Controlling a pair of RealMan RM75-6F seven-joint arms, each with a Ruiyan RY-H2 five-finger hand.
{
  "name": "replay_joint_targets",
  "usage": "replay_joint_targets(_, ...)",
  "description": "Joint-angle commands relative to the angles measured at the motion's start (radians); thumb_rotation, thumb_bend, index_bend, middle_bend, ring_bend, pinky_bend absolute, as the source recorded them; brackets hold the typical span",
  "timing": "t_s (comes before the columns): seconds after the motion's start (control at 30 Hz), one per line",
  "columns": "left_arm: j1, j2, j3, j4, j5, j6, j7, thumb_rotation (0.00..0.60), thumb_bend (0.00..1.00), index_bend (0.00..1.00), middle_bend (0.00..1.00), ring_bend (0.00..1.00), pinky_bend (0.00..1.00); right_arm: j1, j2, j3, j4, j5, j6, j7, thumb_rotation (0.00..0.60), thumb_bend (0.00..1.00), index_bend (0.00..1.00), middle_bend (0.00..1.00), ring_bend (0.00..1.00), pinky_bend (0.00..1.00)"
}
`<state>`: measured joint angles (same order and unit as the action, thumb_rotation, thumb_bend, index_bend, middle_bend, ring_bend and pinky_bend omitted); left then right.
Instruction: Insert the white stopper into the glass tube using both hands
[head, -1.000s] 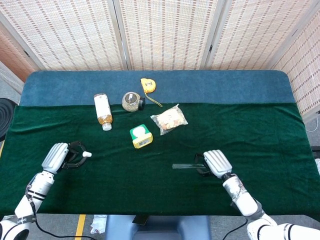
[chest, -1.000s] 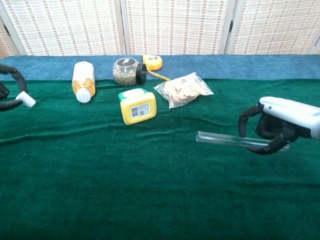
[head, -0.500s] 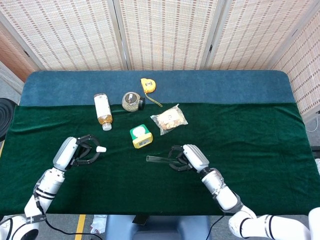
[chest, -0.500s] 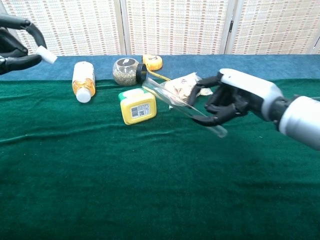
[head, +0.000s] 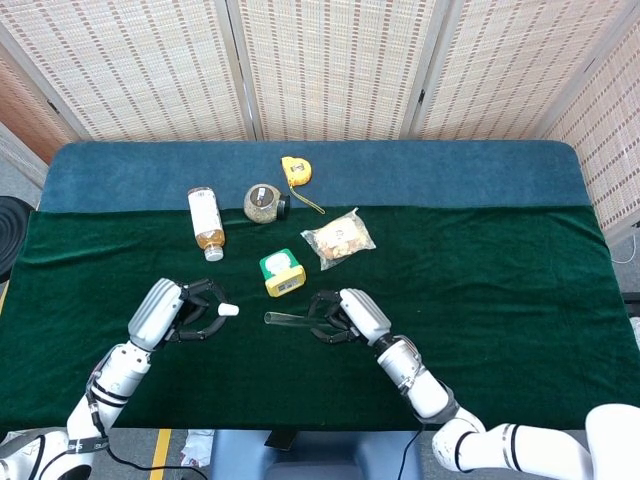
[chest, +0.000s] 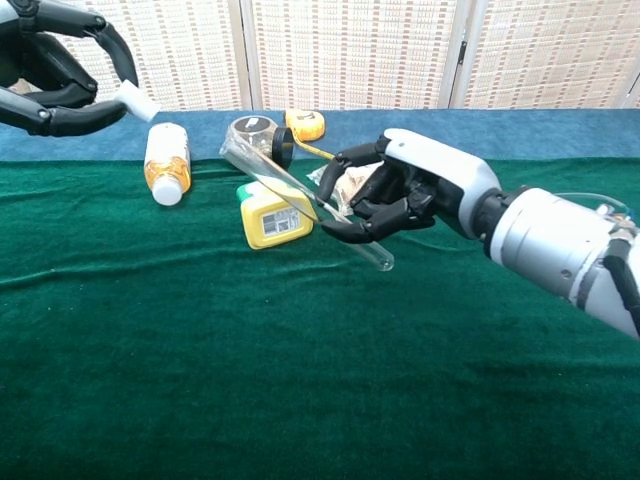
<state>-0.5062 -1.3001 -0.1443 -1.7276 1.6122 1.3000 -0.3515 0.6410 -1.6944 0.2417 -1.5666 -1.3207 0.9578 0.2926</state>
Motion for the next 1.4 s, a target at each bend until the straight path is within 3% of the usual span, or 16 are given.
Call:
replay_joint_targets(0.03, -0.003, -0.01, 0.007, -0.006, 0.014, 0.007, 0.028, 0.6, 0.48, 0.62, 1.0, 0.92, 0.85, 0.007, -0.012, 0.003, 0.004, 0.006, 0.001, -0.007, 0.6, 0.64, 0.82, 1.0, 1.0, 1.0)
replay_joint_targets(0.53, -0.023, -0.078, 0.014, 0.013, 0.036, 0.019, 0.127, 0.6, 0.48, 0.62, 1.0, 0.92, 0.85, 0.024, -0.049, 0.005, 0.016, 0.018, 0.012, -0.008, 0.6, 0.64, 0.82, 1.0, 1.0, 1.0)
replay_joint_targets(1.4, -0.035, -0.084, 0.024, 0.023, 0.022, 0.02, 0.128, 0.6, 0.48, 0.62, 1.0, 0.92, 0.85, 0.03, -0.054, -0.001, 0.022, 0.019, 0.021, 0.017, 0.6, 0.64, 0.83, 1.0, 1.0, 1.0)
